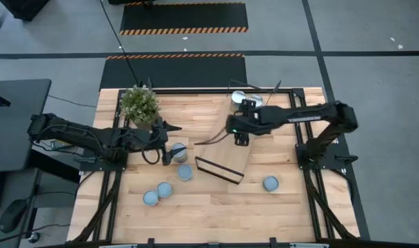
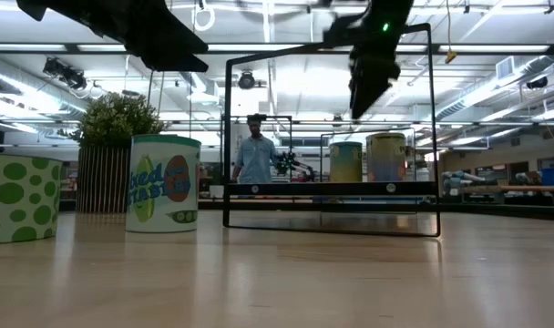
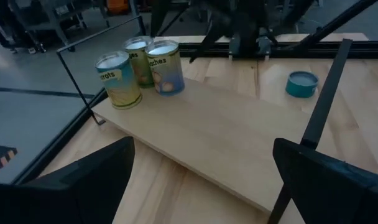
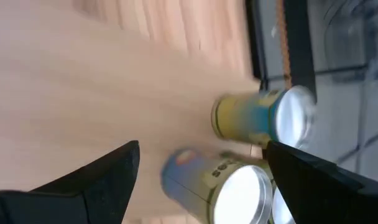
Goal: Pick and place cans onto a shelf
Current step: Put the canned peas on the shelf
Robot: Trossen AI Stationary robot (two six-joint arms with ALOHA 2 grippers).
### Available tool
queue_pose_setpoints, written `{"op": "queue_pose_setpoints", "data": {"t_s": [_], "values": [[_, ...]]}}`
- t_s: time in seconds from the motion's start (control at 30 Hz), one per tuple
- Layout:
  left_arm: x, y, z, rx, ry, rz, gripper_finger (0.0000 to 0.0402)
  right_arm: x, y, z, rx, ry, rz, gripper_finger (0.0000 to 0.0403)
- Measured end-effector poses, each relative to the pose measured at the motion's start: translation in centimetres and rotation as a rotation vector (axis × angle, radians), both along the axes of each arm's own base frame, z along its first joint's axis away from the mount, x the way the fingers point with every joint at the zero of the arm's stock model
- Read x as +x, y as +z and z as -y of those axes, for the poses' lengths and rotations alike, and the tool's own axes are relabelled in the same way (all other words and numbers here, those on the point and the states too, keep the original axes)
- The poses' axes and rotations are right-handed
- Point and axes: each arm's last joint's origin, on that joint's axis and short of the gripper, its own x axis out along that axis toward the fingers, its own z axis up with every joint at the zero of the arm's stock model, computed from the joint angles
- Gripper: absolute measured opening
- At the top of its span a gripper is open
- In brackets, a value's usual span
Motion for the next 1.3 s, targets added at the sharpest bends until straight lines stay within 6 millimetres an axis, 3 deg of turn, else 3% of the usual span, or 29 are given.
{"op": "queue_pose_setpoints", "data": {"t_s": [0.33,0.6,0.7,0.8,0.97,1.3], "values": [[-0.5,-1.0,-0.2,-0.044,0.072,-0.086,0.0389,-5.8,1.3,-4.1,-0.018,0.071,0.353,0.0358],[-1.0,-1.2,0.1,-0.117,-0.004,-0.235,0.0389,-8.6,1.7,-5.5,-0.036,0.135,0.43,0.0358],[-1.3,-0.1,0.0,-0.136,0.022,-0.367,0.0389,-9.1,1.8,-5.5,-0.04,0.138,0.447,0.0358],[-2.0,-0.2,0.2,-0.162,0.041,-0.536,0.0389,-9.2,1.7,-5.5,-0.045,0.144,0.458,0.0358],[-1.7,-2.5,0.7,-0.165,0.072,-0.703,0.0389,-9.0,1.4,-5.5,-0.05,0.159,0.466,0.0358],[1.3,-5.8,0.6,-0.001,0.017,-0.823,0.0389,-8.9,1.4,-5.5,-0.048,0.166,0.476,0.0358]]}}
